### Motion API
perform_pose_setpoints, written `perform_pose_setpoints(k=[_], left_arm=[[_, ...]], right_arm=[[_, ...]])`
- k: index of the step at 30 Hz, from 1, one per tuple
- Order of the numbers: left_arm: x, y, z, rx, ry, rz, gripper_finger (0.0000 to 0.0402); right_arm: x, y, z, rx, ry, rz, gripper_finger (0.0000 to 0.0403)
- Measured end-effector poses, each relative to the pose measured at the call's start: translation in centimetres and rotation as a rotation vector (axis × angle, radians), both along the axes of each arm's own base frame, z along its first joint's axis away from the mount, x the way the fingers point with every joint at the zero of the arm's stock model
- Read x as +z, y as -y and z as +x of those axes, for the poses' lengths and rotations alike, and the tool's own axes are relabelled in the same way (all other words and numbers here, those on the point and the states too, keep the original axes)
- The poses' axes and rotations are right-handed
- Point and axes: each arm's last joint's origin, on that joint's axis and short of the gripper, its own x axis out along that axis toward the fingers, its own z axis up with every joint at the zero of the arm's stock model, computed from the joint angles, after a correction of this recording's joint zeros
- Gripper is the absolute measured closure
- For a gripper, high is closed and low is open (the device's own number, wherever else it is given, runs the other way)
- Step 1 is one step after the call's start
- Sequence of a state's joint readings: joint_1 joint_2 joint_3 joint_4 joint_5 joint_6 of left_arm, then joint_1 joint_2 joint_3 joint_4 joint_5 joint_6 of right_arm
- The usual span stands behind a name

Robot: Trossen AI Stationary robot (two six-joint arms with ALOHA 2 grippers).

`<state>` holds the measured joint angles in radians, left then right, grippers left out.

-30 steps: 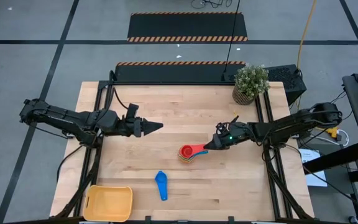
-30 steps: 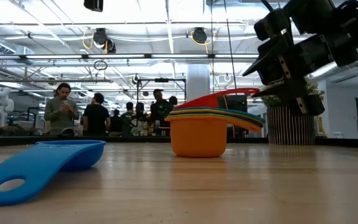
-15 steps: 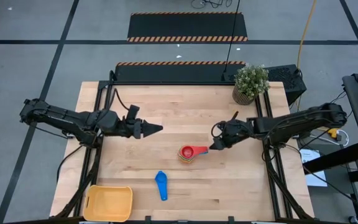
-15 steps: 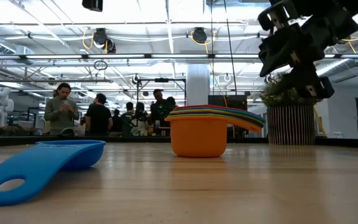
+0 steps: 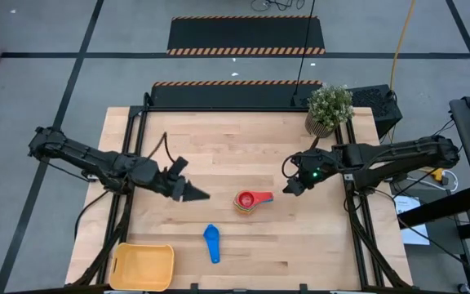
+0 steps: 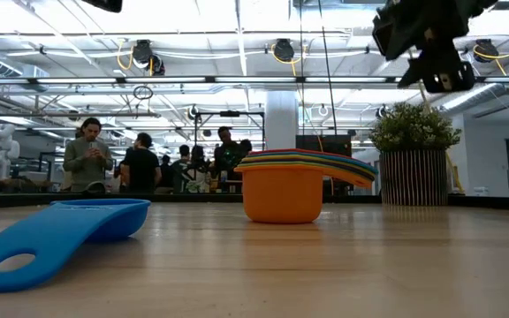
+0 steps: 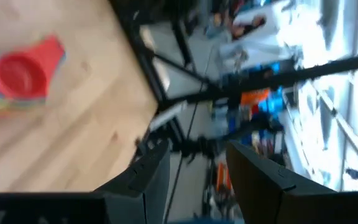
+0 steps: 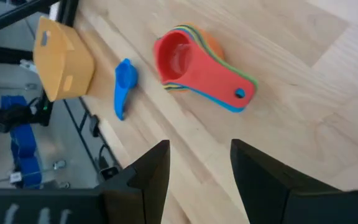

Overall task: Nest measuring cups in basket
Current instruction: Stack the blue measuring cup on top of the red measuring cup

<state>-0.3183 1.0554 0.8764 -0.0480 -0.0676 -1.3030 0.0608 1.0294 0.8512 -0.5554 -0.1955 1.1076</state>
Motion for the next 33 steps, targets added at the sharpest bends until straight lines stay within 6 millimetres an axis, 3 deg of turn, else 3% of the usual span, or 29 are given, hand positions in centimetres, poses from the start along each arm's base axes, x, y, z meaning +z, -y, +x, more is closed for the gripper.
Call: perform_pose_setpoints(k=[6, 15, 20, 33], left_arm=[[-1.1, 1.8, 0.3, -0.128, -0.077, -0.031, 0.0233], [-4.9, 3.6, 2.1, -0.337, -0.304, -0.065, 0.0156], [-7.4, 3.4, 3.3, -0.336, -0.438, -0.042, 0.0130], [-12.5, 1.1, 6.4, -0.281, -0.617, -0.011, 0.0128]], right_arm=[[1.5, -0.2, 0.3, 0.036, 0.055, 0.035, 0.0241], [2.3, -0.2, 0.5, 0.031, 0.097, 0.078, 0.0241], [2.5, -0.2, 0.7, 0.019, 0.121, 0.082, 0.0241], [2.5, -0.2, 0.7, 0.019, 0.122, 0.079, 0.0241]])
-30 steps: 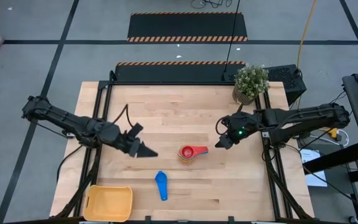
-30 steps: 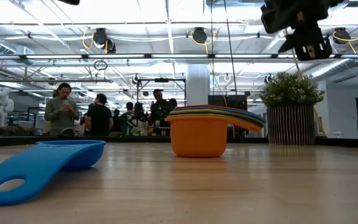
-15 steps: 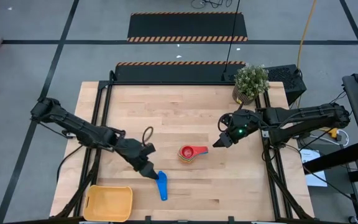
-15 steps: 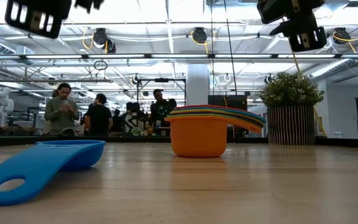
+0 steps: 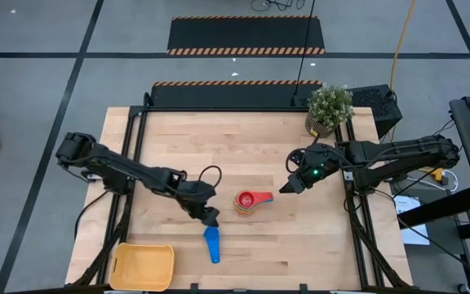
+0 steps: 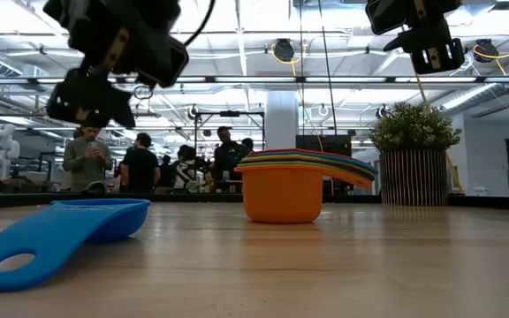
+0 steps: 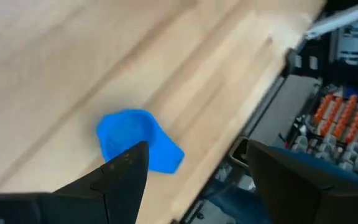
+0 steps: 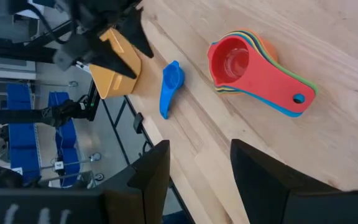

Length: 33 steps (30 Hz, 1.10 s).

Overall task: Nest measuring cups in basket
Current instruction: Stack the blue measuring cup on top of the red measuring cup

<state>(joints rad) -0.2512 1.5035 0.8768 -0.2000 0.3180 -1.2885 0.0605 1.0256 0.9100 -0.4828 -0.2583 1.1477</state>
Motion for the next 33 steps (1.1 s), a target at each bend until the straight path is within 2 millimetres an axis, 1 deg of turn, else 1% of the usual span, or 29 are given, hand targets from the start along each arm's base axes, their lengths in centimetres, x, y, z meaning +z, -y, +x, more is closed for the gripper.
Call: perform_pose_setpoints(k=[14, 21, 24, 33], left_arm=[[-2.7, -0.7, 0.8, -0.046, -0.059, 0.078, 0.0128], [-4.7, -0.9, 1.3, -0.106, -0.112, 0.073, 0.0128], [-5.3, -1.0, 1.5, -0.120, -0.116, 0.081, 0.0128], [-5.4, -1.6, 1.7, -0.197, -0.068, 0.122, 0.0128]], right_arm=[[0.0, 0.0, 0.0, 0.006, 0.002, -0.005, 0.0241], [0.0, 0.0, 0.0, 0.008, 0.004, -0.003, 0.0241], [0.0, 0.0, 0.0, 0.009, 0.007, -0.002, 0.0241], [0.1, 0.0, 0.0, 0.011, 0.010, 0.000, 0.0241]])
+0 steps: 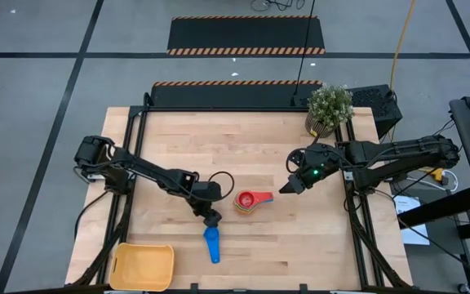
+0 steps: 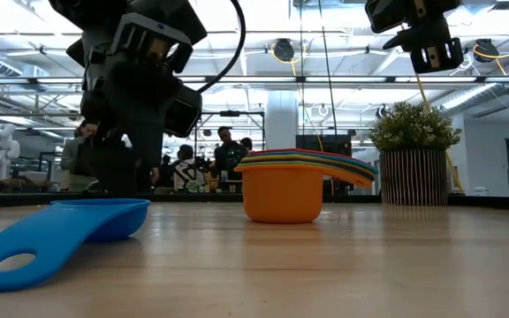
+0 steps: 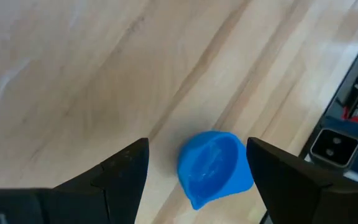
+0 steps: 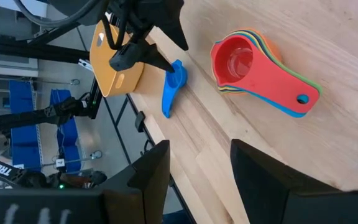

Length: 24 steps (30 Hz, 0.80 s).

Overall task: Nest measuring cups in basket
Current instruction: Stack the blue measuring cup on top of the red measuring cup

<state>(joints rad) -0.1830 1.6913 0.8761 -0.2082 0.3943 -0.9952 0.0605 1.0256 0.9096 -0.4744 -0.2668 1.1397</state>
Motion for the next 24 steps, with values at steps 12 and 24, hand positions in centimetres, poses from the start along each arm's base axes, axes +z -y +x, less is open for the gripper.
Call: perform_pose_setpoints(k=[12, 24], left_arm=[[0.10, 0.37, -0.13, -0.287, 0.139, 0.036, 0.0128], [-0.14, -0.05, -0.21, -0.373, 0.193, 0.203, 0.0128]], right_arm=[[0.02, -0.14, -0.05, 0.049, 0.002, 0.022, 0.0241], [0.01, -0.14, -0.05, 0.052, 0.003, 0.019, 0.0241]])
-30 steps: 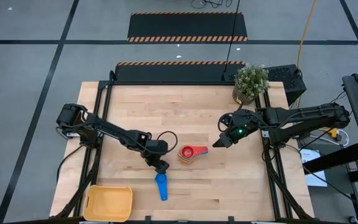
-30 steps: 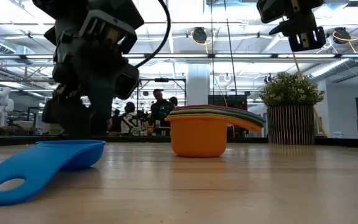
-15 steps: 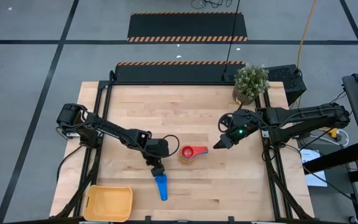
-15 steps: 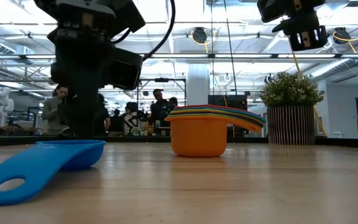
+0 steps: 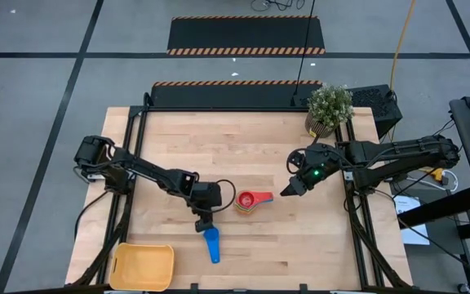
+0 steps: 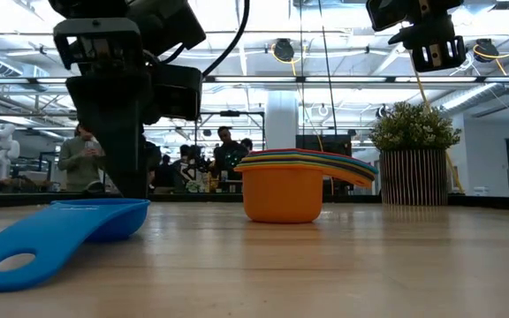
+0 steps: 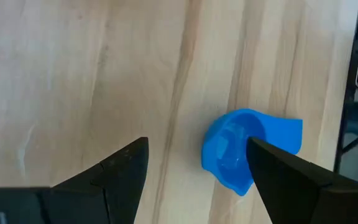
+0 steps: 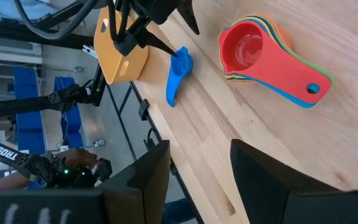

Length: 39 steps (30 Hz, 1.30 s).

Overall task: Nest measuring cups in basket
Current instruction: Stack the blue measuring cup on top of the red measuring cup

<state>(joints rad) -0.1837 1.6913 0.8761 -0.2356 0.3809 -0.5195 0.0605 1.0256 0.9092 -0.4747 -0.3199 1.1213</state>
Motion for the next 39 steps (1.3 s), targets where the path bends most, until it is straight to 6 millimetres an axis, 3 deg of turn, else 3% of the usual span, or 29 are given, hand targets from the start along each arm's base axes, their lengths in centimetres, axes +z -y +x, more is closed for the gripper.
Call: perform_pose_setpoints(k=[16, 31, 34, 39], left_arm=[[-0.1, 1.0, -0.5, -0.095, 0.002, 0.029, 0.0128], [-1.5, 2.8, 0.5, -0.028, 0.010, -0.053, 0.0129], [-1.5, 2.8, 0.5, -0.023, 0.005, -0.056, 0.0144], [-1.6, 2.9, 0.4, -0.032, -0.016, -0.073, 0.0209]], right_arm=[[0.0, 0.0, 0.0, 0.006, 0.003, -0.006, 0.0241], [0.1, 0.0, 0.1, 0.008, 0.021, -0.008, 0.0241], [0.1, 0.0, 0.1, 0.008, 0.020, -0.008, 0.0241], [0.1, 0.0, 0.1, 0.010, 0.020, -0.011, 0.0241]])
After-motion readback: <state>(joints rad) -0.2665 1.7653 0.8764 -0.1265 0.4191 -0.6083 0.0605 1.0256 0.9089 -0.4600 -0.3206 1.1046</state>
